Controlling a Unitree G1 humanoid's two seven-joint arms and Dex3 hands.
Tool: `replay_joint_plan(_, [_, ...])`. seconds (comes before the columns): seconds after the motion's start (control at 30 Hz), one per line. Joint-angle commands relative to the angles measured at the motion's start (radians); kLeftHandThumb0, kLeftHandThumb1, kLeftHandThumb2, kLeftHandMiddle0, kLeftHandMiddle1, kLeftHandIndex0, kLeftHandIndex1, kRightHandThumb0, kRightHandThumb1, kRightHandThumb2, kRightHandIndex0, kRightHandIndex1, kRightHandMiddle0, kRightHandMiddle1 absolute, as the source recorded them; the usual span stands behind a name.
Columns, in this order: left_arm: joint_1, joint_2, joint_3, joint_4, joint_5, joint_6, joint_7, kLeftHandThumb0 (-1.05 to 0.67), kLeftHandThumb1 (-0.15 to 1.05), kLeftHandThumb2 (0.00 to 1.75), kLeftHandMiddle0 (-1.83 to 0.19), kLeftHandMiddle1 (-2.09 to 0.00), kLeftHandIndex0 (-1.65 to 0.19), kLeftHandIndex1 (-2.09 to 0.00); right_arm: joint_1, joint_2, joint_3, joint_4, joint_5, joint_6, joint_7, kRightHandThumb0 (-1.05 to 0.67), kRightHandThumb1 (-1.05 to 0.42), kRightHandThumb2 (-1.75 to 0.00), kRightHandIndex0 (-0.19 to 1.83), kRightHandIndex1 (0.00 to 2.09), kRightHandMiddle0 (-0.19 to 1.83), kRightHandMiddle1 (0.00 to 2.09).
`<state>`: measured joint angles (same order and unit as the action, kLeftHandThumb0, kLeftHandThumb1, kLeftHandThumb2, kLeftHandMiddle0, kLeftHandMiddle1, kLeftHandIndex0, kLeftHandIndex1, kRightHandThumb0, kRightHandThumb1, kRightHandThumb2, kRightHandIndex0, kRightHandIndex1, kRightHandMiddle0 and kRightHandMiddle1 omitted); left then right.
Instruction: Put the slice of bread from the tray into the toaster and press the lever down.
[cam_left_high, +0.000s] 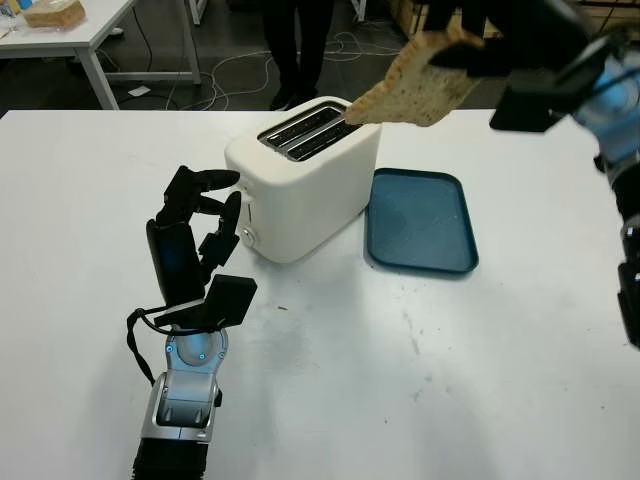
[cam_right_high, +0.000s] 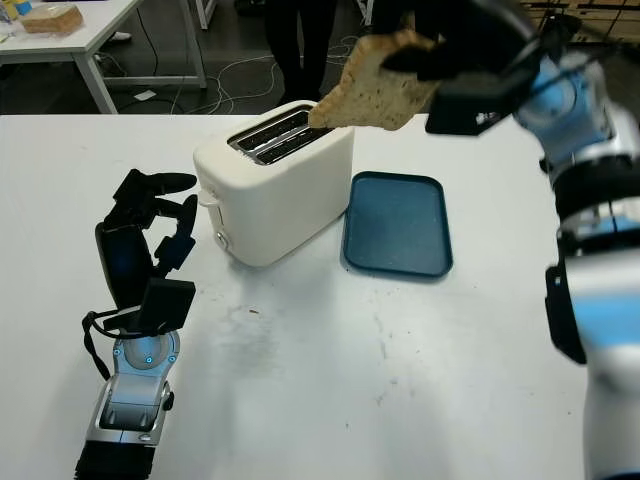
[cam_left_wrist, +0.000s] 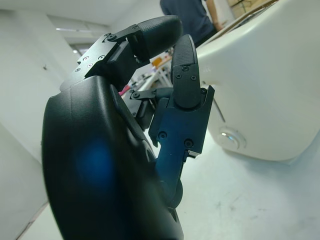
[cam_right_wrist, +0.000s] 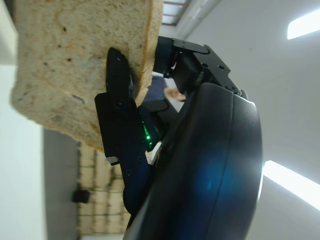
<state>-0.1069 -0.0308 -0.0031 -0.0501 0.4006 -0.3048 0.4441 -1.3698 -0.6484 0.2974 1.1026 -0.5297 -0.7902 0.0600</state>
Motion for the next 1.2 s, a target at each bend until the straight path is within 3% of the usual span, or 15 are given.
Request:
replay_joint_plan(0.0, [0.000,-0.006,0.000,-0.014,-0.007,0.004,0.000,-0.35,0.92,0.29,-0.50,-1.55,-0.58,-1.02,-0.074,0.009,0.029,0.016,-0.056,-0.017,-0.068,-0.52,-0.92,-0.37,0.99,1.74,0.73,1.69])
replay_joint_plan(0.33, [-0.005,-0.010,-0.005,-0.003,-0.003,-0.002,0.010,-0.35,0.92,0.28,-0.51,-1.55,-0.59,-1.02,-0.219,0.089,0.179,0.100,-0.261,-0.008,-0.286,-0.47,-0.92,-0.30,1.04,1.75,0.76,1.75])
replay_joint_plan(0.6, [0.001,-0.014,-0.005,-0.018,-0.001,0.012,0.004,-0.34,0.92,0.29,-0.48,-1.53,-0.58,-1.02,-0.240,0.144,0.346,0.141,-0.444,0.003,-0.507,-0.38,-0.92,-0.22,1.05,1.75,0.77,1.75])
replay_joint_plan(0.83, [-0.002,-0.012,0.000,-0.013,-0.005,0.007,0.006,-0.35,0.92,0.28,-0.52,-1.52,-0.59,-1.01,-0.236,0.187,0.514,0.188,-0.604,0.029,-0.702,-0.40,-0.92,-0.14,1.06,1.75,0.80,1.75])
replay_joint_plan(0.97, [-0.001,-0.012,0.002,-0.017,-0.002,0.014,0.006,-0.36,0.92,0.28,-0.51,-1.52,-0.60,-1.01,-0.231,0.212,0.580,0.210,-0.656,0.037,-0.772,-0.45,-0.92,-0.27,1.03,1.75,0.80,1.75])
replay_joint_plan(1.17, [0.002,-0.010,0.006,-0.019,-0.004,0.011,0.008,-0.35,0.92,0.28,-0.51,-1.51,-0.60,-1.00,-0.214,0.245,0.649,0.232,-0.695,0.048,-0.860,-0.46,-0.92,-0.26,1.04,1.75,0.81,1.75])
